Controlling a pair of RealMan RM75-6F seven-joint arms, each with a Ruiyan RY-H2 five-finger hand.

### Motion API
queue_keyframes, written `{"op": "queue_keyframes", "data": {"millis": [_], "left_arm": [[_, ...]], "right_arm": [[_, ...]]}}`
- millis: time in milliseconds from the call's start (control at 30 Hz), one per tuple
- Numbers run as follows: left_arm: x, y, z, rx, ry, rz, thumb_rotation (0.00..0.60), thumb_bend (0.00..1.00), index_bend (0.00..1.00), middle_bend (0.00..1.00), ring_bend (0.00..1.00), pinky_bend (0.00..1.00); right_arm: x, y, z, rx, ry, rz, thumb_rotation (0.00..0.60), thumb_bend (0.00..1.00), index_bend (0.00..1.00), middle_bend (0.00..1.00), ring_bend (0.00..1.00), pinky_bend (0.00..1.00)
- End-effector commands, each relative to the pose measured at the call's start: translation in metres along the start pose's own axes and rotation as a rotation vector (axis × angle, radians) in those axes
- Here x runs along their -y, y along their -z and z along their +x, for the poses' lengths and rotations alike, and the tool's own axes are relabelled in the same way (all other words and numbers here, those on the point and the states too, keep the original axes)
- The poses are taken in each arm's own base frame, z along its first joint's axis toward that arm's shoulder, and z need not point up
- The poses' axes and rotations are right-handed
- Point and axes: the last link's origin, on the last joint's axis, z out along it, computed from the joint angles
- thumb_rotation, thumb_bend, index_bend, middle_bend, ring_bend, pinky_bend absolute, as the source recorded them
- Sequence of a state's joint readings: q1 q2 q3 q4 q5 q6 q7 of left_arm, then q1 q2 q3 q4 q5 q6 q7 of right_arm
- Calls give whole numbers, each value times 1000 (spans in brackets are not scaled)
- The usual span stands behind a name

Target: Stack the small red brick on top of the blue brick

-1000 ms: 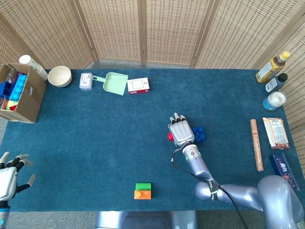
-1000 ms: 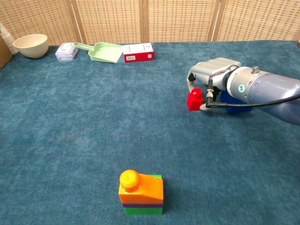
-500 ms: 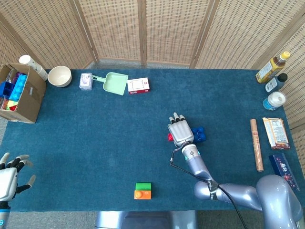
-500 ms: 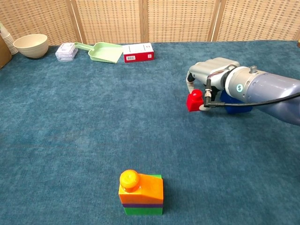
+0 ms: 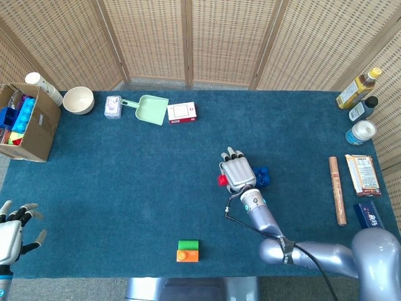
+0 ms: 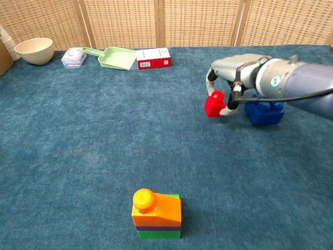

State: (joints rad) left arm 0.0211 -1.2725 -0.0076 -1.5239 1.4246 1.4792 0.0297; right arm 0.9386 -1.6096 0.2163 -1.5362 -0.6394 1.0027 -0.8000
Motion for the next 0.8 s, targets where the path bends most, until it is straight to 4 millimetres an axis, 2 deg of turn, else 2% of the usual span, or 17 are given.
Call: {"op": "queue_keyframes", "data": {"millis": [33, 333, 800], "left_arm": [[0, 0, 0, -1, 0, 0, 600, 375, 434, 274, 317, 66], [-1, 1, 0, 4, -2, -4, 600, 376, 434, 273, 318, 66], [-6, 1, 1, 3, -11, -11, 600, 376, 433, 273, 318, 66]], "right_arm": [[-6, 7, 14, -19, -20, 6, 600, 257, 585, 183, 43, 174], [-28, 24, 33, -41, 2, 35, 600, 255, 584, 187, 47, 174], [-56, 29, 34, 12, 73, 65, 600, 252, 584, 187, 47, 174]]}}
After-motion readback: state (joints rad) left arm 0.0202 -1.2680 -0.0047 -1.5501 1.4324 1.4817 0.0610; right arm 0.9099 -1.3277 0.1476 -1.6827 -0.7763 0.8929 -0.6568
